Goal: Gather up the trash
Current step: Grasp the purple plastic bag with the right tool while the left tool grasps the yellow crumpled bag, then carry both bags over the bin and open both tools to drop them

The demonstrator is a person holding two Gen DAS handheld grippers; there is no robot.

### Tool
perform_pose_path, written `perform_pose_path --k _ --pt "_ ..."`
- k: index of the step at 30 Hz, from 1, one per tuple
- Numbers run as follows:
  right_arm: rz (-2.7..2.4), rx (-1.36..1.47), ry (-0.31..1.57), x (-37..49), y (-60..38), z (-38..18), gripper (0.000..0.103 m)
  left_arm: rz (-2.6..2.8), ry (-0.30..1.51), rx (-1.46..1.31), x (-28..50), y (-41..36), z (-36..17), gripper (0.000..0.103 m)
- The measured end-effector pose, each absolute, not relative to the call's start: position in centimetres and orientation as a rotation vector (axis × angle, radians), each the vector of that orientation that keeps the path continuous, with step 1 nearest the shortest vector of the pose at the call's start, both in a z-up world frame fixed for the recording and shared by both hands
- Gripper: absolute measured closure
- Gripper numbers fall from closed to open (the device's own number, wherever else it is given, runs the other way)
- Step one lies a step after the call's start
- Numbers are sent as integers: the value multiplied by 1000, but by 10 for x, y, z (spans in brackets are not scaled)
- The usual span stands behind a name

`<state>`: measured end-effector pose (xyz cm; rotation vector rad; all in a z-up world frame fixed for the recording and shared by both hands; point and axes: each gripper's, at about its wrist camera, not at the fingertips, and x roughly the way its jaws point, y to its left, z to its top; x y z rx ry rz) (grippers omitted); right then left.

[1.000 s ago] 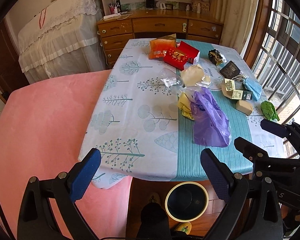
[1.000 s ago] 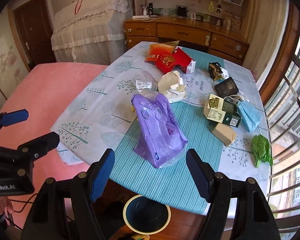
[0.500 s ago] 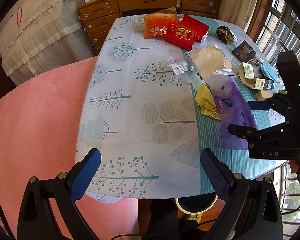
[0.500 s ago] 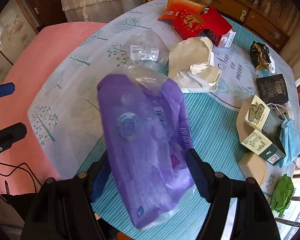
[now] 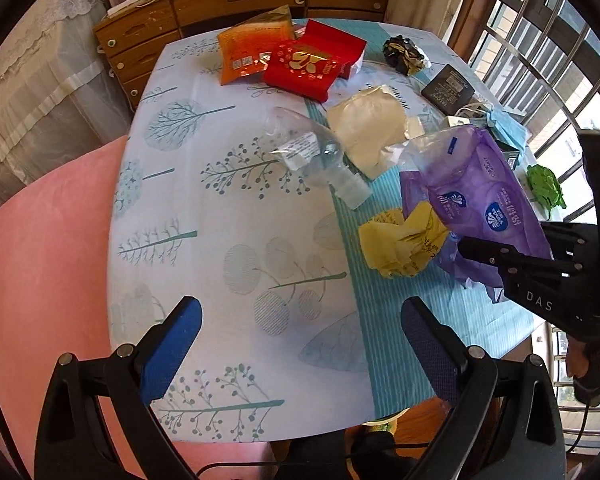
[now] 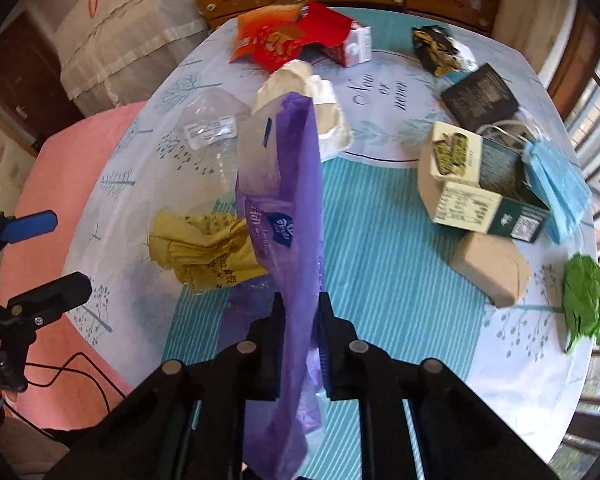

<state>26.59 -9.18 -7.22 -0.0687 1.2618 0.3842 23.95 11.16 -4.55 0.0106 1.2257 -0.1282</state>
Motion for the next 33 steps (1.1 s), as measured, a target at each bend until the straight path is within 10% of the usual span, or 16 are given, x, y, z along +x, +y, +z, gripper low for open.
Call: perform_pose_path --k 17,24,33 --pt "100 60 1248 234 -116 -81 90 -429 1295 26 287 41 -70 5" --pt "68 102 1247 230 -118 -86 90 -585 1382 91 295 10 -106 55" --pt "72 74 1264 229 -117 -87 90 -587 1316 135 276 18 -94 60"
